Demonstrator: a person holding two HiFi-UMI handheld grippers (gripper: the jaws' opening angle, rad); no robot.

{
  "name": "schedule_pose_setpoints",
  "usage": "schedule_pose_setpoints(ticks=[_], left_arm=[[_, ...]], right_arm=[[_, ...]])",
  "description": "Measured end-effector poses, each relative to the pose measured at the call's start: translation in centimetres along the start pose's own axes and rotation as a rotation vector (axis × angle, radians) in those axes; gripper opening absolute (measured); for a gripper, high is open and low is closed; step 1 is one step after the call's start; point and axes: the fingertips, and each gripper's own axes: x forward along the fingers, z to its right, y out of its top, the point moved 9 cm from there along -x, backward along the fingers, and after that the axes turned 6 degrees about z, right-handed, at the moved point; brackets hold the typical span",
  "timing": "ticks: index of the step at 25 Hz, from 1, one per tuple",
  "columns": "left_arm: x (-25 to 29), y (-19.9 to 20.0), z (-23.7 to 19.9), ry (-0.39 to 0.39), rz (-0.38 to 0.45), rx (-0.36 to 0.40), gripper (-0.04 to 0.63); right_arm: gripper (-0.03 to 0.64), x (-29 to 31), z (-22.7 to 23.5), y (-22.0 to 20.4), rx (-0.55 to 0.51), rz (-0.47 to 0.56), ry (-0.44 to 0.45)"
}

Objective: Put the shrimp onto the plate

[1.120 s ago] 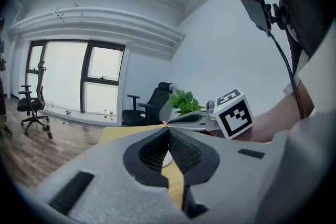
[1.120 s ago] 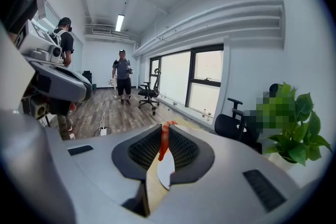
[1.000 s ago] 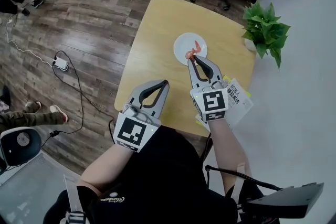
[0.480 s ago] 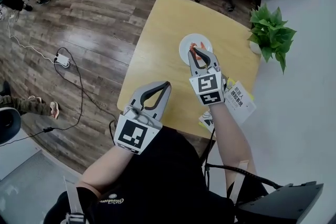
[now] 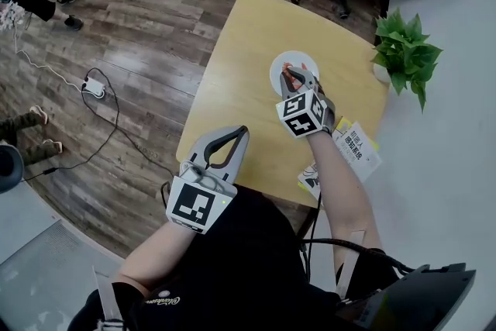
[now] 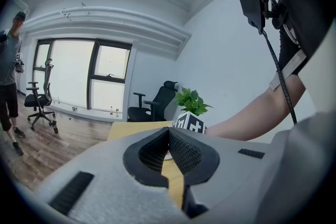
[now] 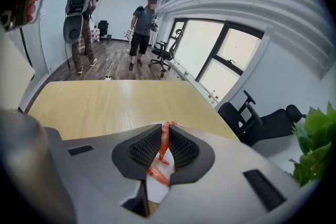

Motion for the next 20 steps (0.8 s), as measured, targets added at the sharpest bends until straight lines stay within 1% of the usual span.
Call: schedule_pose_setpoints(ticks=[3, 11, 20], left_arm=[[-0.3, 0.0, -0.3, 0.009, -0.001, 0.0, 0.002], [-1.1, -0.2, -0.9, 0.037, -0.009, 0.0, 0.002], [-2.0, -0.1, -1.6, 0.066, -0.01, 0.001, 0.002]], right_arm=[[0.043, 1.1, 0.1, -0.5, -0.03, -0.038, 0.005], [0.043, 3.5, 0.5, -1.2, -0.064, -0.094, 0.011], [0.044, 4.7, 0.1, -1.3, -0.085, -0.122, 0.017]])
